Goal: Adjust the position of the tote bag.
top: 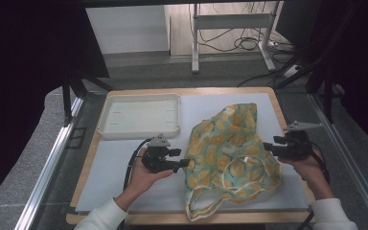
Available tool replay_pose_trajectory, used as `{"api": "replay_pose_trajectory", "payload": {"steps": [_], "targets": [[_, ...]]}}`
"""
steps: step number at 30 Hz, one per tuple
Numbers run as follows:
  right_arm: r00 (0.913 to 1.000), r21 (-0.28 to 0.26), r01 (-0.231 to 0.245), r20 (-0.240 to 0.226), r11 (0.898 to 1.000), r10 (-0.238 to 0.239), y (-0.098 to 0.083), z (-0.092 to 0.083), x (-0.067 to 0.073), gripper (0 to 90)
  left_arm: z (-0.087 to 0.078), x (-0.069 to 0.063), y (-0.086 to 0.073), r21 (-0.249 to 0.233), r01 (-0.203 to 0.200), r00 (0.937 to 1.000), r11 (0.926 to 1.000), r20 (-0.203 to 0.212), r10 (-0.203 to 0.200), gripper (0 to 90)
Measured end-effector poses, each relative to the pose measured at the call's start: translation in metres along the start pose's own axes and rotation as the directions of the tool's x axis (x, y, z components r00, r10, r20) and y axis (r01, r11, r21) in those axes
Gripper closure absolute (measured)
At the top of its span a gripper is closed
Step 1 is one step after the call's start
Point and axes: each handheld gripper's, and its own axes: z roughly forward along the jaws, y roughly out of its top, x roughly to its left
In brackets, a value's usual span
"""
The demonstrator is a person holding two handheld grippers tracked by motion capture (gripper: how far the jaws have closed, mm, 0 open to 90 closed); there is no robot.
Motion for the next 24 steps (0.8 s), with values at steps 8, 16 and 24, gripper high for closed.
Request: {"api": "replay_pose_trajectory", "payload": {"steps": [8,16,24], "targets": [[0.9996,0.006,0.017,-0.021,1.0,-0.017,-0.012,0.004,0.016,44.5,-0.003,0.002,-0.002,0.001,-0.012,0.9999,0.9999,-0.006,0.012,39.2],[0.9995,0.046,0.012,-0.031,0.999,-0.01,-0.021,0.004,0.021,43.7,-0.006,0.002,0.0,-0.001,-0.006,0.9999,1.0,-0.011,0.006,37.4],[0.999,0.049,0.024,-0.04,0.999,-0.022,-0.023,-0.007,0.027,42.3,-0.025,-0.003,0.006,-0.043,-0.008,0.9998,0.999,-0.018,0.007,36.3]]}}
